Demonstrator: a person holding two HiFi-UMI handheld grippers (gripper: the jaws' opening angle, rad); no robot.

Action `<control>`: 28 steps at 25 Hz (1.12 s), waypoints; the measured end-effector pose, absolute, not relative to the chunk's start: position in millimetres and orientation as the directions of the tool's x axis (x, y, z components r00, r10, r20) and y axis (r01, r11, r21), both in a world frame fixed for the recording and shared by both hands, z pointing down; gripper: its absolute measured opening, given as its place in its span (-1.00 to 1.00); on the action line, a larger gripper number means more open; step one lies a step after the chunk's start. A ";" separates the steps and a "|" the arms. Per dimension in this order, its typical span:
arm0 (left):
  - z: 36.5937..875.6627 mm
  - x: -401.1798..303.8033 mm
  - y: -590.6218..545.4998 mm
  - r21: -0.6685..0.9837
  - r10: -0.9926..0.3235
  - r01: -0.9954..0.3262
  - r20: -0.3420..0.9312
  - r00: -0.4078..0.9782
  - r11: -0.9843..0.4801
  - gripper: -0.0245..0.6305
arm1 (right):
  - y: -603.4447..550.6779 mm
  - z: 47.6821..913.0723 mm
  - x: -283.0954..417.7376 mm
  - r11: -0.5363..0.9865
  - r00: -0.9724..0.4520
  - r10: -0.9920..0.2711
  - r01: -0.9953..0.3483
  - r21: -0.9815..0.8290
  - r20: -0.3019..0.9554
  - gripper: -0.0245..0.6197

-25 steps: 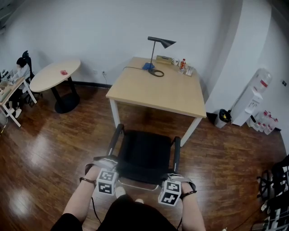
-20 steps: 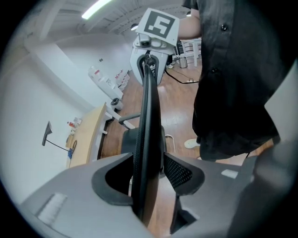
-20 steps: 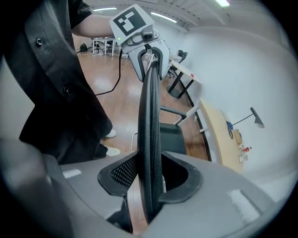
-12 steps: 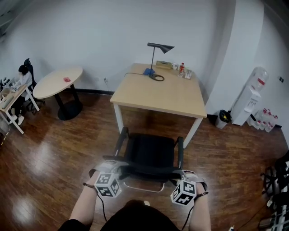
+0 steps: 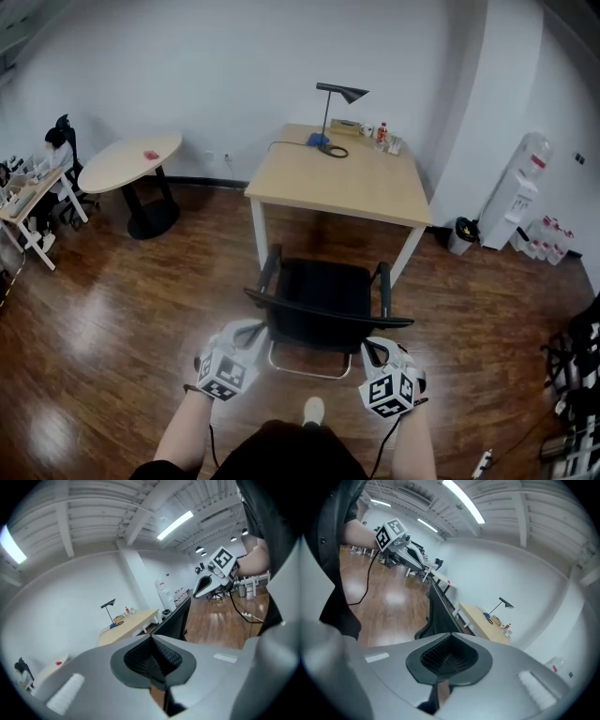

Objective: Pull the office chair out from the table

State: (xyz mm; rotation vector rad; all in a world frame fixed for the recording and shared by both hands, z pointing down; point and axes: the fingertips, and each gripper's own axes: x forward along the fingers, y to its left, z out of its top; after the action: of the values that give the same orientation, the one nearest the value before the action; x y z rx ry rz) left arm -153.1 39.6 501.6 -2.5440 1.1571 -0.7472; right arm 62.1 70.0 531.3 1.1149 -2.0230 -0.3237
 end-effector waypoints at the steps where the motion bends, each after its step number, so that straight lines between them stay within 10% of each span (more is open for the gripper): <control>1: 500.3 -153.7 47.8 -0.406 -0.755 -0.637 0.338 0.562 -0.655 -0.92 | 77.8 534.5 58.4 0.565 -0.294 -0.812 -0.616 0.550 0.505 -0.88; 28: 445.6 -219.5 199.1 -0.006 -0.853 -0.855 -0.062 0.517 -0.518 -0.92 | 245.6 465.7 84.0 0.379 -0.375 -0.924 -0.924 0.046 0.076 -0.89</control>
State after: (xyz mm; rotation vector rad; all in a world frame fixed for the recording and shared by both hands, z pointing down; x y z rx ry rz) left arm -219.5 199.1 445.6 -2.7049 1.5237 0.0799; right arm 84.0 245.6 465.7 1.7030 -2.5336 0.0069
